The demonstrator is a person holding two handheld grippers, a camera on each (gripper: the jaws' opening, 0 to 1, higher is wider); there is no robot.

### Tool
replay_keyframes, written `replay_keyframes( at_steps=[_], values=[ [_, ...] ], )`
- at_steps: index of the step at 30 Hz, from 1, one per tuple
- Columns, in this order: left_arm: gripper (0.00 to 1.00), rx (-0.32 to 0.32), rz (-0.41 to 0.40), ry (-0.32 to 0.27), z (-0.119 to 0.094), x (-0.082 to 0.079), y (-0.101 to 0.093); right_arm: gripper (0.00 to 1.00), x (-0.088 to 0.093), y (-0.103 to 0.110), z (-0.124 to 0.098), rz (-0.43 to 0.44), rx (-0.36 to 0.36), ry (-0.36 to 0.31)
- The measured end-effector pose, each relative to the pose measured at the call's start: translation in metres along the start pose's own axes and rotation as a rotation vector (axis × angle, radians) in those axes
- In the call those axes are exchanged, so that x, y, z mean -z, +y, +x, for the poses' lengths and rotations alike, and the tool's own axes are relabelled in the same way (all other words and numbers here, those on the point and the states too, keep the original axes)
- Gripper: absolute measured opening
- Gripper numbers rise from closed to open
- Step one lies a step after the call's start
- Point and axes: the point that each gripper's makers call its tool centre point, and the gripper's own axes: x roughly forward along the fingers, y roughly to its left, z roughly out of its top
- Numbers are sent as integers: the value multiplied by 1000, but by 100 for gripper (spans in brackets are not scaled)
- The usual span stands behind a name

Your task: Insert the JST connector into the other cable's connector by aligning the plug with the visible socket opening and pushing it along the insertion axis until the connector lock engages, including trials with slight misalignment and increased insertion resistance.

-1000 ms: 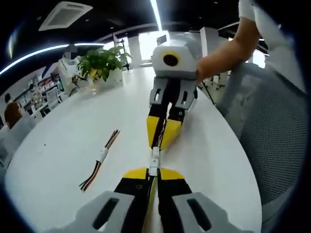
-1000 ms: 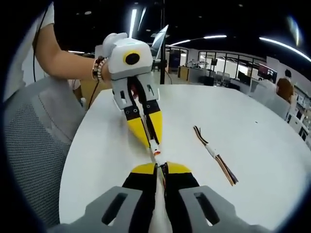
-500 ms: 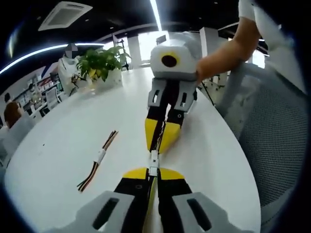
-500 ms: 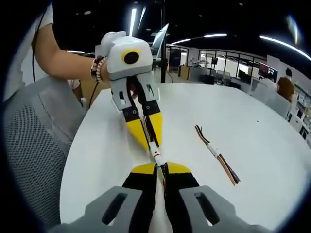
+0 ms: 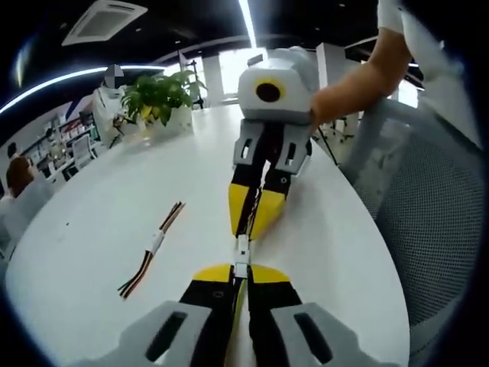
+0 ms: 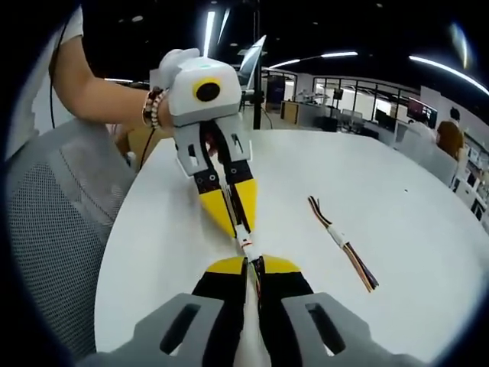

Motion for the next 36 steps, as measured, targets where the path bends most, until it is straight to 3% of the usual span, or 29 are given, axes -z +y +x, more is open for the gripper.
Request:
replay_keyframes(
  at_steps=[19,36],
  values=[
    [0,-7,18,21,1,0,1,3,-4,-1,0,-15,6,6],
    [0,12,28,43,3,4,-4,3,3,2,3,-82,-3,67]
  ],
)
